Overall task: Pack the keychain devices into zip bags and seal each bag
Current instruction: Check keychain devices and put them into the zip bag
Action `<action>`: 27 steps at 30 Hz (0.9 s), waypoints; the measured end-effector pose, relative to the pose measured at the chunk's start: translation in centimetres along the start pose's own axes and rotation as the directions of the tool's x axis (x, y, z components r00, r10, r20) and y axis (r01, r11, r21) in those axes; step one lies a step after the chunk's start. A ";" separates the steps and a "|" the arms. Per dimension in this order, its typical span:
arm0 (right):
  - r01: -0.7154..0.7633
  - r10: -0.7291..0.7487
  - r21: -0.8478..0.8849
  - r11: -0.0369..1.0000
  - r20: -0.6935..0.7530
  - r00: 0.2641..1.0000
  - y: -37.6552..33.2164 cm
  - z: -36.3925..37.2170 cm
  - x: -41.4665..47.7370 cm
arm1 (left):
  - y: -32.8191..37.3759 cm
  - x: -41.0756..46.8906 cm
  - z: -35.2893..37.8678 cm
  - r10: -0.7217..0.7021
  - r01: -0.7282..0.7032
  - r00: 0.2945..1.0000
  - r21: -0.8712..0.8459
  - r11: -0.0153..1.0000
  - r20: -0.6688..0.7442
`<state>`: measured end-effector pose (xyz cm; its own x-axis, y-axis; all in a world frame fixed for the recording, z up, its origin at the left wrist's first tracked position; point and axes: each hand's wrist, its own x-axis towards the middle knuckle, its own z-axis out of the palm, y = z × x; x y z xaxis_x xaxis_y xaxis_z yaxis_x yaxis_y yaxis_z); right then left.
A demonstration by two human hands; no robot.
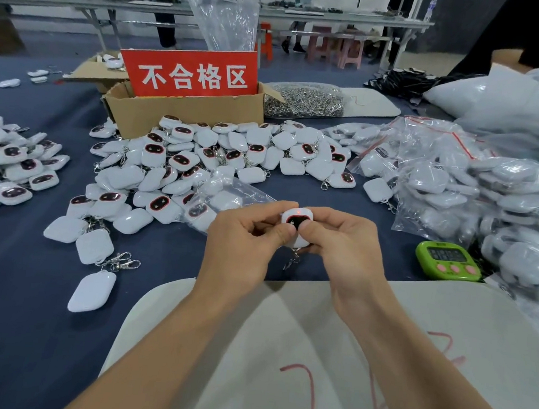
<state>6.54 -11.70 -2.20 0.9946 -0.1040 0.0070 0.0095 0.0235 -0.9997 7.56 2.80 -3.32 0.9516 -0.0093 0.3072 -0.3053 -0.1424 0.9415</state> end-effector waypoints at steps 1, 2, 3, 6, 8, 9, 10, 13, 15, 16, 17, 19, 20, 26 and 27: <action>-0.002 0.002 -0.002 1.000 0.007 1.000 0.0 0.0 0.0 | 0.0 0.0 0.0 0.003 -0.003 1.000 -0.001 1.000 -0.004; -0.001 0.001 -0.007 1.000 0.014 1.000 0.1 0.1 0.1 | 0.1 0.0 0.0 0.004 -0.004 1.000 -0.002 1.000 -0.008; 0.005 -0.004 -0.018 1.000 0.020 1.000 0.1 0.1 0.1 | 0.1 0.0 0.0 0.002 -0.002 1.000 -0.002 1.000 -0.011; 0.027 -0.026 -0.055 0.998 0.021 0.999 0.3 0.3 0.2 | 0.0 0.1 0.1 -0.039 0.039 0.999 -0.020 0.999 -0.018; 0.029 -0.026 -0.065 0.997 0.033 0.999 0.5 0.3 0.2 | -0.2 0.2 0.1 -0.097 0.096 0.995 -0.042 0.995 -0.037; 0.028 -0.025 -0.060 0.998 0.052 0.998 0.5 0.2 0.3 | -0.2 0.2 0.1 -0.130 0.127 0.991 -0.058 0.990 -0.045; 0.029 -0.025 -0.050 0.998 0.072 0.997 0.5 0.3 0.2 | -0.2 0.2 0.1 -0.158 0.154 0.986 -0.079 0.985 -0.048; 0.042 -0.036 -0.063 0.997 0.097 0.995 0.5 0.4 0.1 | -0.1 0.3 -0.1 -0.164 0.158 0.985 -0.110 0.981 -0.045; 0.049 -0.040 -0.083 0.995 0.101 0.994 0.4 0.5 0.0 | 0.0 0.2 -0.2 -0.117 0.112 0.991 -0.074 0.991 -0.060; 0.048 -0.039 -0.092 0.995 0.103 0.994 0.4 0.5 0.0 | 0.0 0.2 -0.2 -0.096 0.092 0.993 -0.056 0.994 -0.074; 0.047 -0.037 -0.100 0.994 0.101 0.994 0.4 0.6 0.0 | 0.0 0.2 -0.2 -0.080 0.077 0.993 -0.034 0.996 -0.091; 0.052 -0.043 -0.120 0.991 0.081 0.996 0.5 0.8 -0.1 | -0.1 0.2 -0.2 -0.052 0.055 0.992 0.025 0.998 -0.118; 0.056 -0.047 -0.129 0.990 0.067 0.997 0.5 0.9 -0.1 | 0.0 0.1 -0.1 -0.042 0.049 0.991 0.050 0.998 -0.124; 0.096 -0.085 -0.165 0.982 0.072 0.994 0.2 0.8 -0.2 | -0.1 0.1 0.0 -0.032 0.041 0.991 0.063 0.997 -0.126; 0.115 -0.102 -0.199 0.973 0.077 0.992 0.3 0.9 -0.2 | -0.1 0.1 0.0 -0.038 0.045 0.991 0.052 0.998 -0.125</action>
<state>6.40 -10.81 -2.46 0.9934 -0.0294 0.1107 0.1033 -0.1866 -0.9770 7.72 2.79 -3.37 0.9507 0.1202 0.2858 -0.2597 -0.1944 0.9459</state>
